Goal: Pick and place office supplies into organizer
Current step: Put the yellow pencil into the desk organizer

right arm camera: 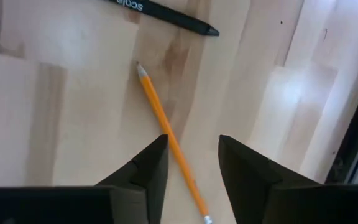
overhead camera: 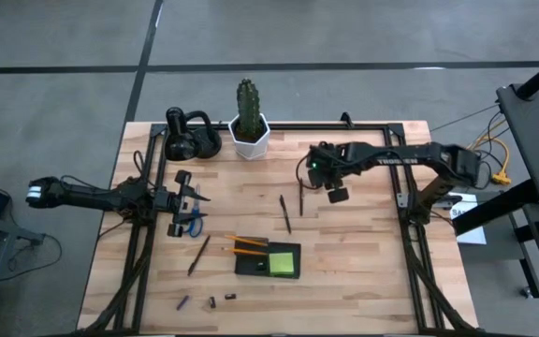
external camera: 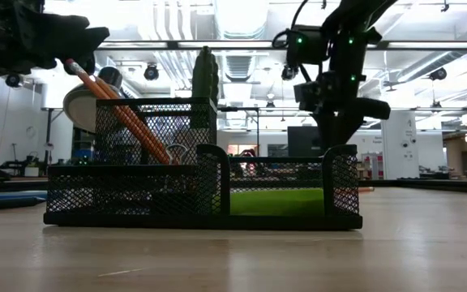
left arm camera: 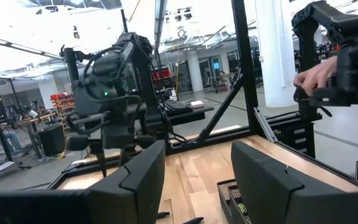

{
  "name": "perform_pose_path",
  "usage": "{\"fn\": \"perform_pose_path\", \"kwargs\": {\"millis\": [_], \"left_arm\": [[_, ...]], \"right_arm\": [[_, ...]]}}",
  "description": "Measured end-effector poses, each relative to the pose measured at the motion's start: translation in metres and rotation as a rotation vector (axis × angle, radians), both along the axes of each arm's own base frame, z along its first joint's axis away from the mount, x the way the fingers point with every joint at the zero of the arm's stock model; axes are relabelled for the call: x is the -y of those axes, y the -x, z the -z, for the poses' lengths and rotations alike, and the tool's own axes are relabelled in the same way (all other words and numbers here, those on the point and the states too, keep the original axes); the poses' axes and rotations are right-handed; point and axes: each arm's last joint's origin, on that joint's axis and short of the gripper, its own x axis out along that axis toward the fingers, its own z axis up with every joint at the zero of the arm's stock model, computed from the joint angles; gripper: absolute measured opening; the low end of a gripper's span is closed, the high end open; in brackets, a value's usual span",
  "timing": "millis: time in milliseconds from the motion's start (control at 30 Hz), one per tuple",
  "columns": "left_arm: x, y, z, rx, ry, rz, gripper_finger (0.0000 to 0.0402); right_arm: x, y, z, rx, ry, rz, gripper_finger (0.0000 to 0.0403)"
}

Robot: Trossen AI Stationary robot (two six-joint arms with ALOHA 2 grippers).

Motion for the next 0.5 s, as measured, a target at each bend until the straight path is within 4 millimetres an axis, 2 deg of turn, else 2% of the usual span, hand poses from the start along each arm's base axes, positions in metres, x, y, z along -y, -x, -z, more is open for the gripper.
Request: {"fn": "perform_pose_path", "kwargs": {"millis": [233, 500], "left_arm": [[0.000, 0.000, 0.000, -0.002, 0.000, 0.000, 0.0169], [0.000, 0.000, 0.000, 0.001, 0.000, 0.000, 0.0170]], "right_arm": [[0.007, -0.003, 0.016, -0.096, 0.004, -0.138, 0.0148], [0.027, -0.005, 0.049, -0.219, -0.058, -0.077, 0.0131]]}}
